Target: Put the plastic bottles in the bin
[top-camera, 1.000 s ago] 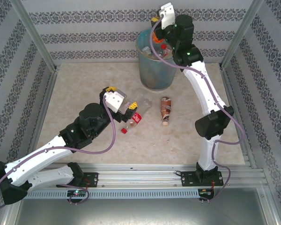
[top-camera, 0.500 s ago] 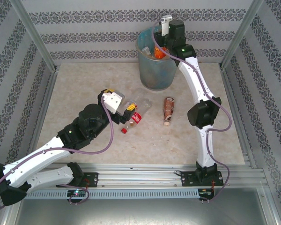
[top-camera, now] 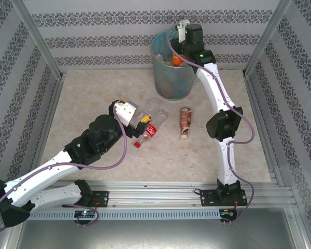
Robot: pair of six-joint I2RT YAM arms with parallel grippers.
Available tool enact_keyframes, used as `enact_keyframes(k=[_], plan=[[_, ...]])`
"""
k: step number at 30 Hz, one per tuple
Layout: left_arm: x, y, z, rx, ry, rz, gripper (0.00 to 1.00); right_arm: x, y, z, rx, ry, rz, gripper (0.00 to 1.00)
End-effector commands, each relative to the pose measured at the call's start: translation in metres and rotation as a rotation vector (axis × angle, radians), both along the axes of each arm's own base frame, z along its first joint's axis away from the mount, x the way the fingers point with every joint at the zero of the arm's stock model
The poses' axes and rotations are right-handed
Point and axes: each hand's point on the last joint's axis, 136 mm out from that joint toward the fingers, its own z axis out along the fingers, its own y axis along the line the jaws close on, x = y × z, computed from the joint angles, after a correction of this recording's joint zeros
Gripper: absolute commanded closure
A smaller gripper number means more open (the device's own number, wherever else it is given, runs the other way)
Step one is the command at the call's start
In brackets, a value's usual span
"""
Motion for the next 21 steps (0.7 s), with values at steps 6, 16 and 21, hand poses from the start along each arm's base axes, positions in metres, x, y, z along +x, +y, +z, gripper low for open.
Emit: enact_keyframes(k=[6,16,21], plan=[[0.004,0.003,0.008,-0.015,0.002,0.013,0.05,-0.003,-0.023,0.024,-0.075,-0.039,-0.068,0.96],[0.005,0.001,0.008,-0.027,0.01,0.011,0.05,-0.003,-0.03,0.05,-0.121,-0.124,-0.092,0.94],[0.007,-0.001,0.006,-0.027,0.018,0.009,0.05,0.007,-0.043,0.059,-0.155,-0.184,-0.159,0.95]])
